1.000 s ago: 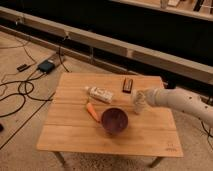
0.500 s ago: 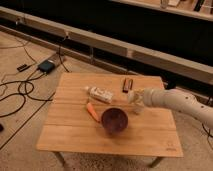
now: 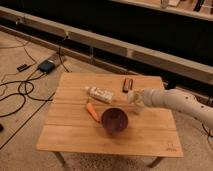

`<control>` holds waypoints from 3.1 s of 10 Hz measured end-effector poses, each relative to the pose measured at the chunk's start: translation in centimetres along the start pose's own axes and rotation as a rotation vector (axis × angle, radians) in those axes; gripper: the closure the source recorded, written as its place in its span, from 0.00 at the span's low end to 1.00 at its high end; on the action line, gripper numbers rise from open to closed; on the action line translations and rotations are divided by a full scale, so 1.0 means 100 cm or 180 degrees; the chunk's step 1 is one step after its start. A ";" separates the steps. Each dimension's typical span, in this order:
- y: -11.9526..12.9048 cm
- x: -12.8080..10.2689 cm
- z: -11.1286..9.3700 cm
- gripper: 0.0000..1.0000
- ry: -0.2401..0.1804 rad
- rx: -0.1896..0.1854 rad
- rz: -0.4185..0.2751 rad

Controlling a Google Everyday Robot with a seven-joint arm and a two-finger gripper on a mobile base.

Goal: Place the white sponge in the ceramic cup

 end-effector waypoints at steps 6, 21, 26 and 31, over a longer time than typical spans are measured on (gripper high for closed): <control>0.000 0.000 0.000 1.00 -0.0001 0.0001 0.0003; -0.001 0.000 0.001 1.00 0.0002 0.0004 0.0005; -0.001 0.000 0.001 1.00 0.0002 0.0003 0.0005; 0.007 -0.056 -0.016 1.00 -0.0355 -0.0086 -0.0171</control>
